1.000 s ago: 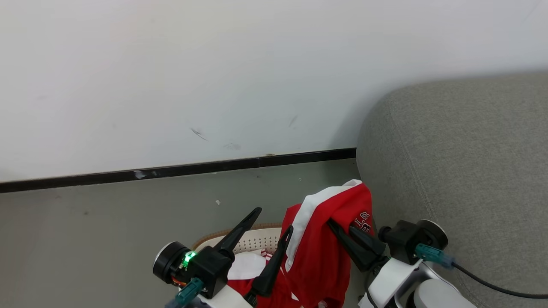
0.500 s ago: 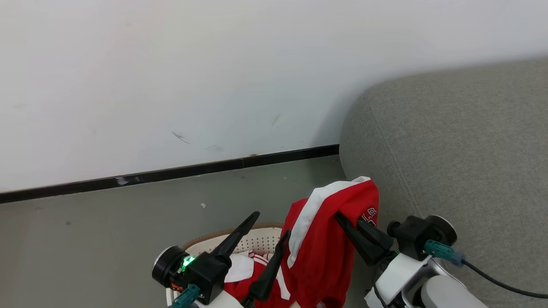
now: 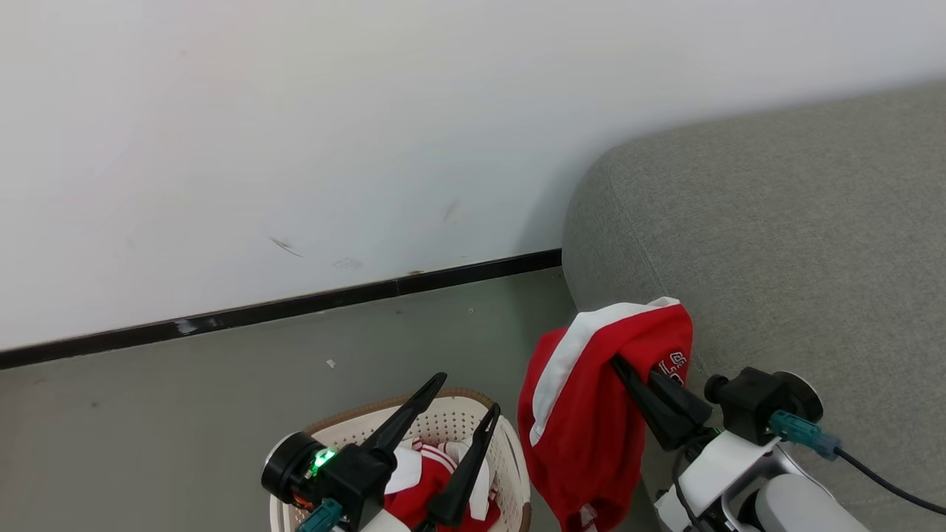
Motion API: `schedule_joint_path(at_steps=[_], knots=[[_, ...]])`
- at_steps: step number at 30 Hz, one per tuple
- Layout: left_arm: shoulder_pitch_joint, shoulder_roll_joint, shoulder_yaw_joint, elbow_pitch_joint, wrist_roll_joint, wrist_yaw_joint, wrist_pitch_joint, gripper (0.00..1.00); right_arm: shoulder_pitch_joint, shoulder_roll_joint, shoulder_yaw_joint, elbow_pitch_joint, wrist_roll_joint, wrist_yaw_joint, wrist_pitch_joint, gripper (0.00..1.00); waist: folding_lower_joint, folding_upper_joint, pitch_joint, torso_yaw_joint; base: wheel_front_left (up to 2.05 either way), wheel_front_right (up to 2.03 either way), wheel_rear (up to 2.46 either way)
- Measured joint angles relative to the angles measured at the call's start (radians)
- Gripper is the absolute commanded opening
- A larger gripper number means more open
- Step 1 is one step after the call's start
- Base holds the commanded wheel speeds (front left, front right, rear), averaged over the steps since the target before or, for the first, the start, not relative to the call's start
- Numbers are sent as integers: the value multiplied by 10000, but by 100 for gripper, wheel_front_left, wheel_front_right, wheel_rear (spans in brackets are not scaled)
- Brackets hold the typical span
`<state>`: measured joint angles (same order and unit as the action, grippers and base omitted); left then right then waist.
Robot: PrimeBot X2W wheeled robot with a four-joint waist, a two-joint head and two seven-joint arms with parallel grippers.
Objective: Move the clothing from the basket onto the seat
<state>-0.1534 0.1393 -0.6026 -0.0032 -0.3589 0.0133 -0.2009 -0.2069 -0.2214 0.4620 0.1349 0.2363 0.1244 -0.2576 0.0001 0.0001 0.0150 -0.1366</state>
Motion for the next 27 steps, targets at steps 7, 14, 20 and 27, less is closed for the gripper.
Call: schedule_joint_path(at_steps=[7, 14, 20, 27], knots=[[28, -6, -213, 4, 0, -174, -79, 100, 29, -58, -351, -234, -2, 0, 0, 0, 0, 0, -31, -172, 0, 0, 0], [170, -44, -232, 6, 0, -236, -119, 100, 257, -81, -531, -362, -4, 0, 0, 0, 0, -1, -49, -314, 0, 0, 0], [220, -63, -232, 36, -2, -236, -132, 100, 454, -92, -794, -485, -4, 0, 0, 0, 0, 0, -38, -445, 0, 0, 0], [226, -84, -274, 61, -4, -247, -205, 100, 640, -92, -993, -660, -6, 0, 0, 0, 0, 0, -13, -588, 0, 0, 0]])
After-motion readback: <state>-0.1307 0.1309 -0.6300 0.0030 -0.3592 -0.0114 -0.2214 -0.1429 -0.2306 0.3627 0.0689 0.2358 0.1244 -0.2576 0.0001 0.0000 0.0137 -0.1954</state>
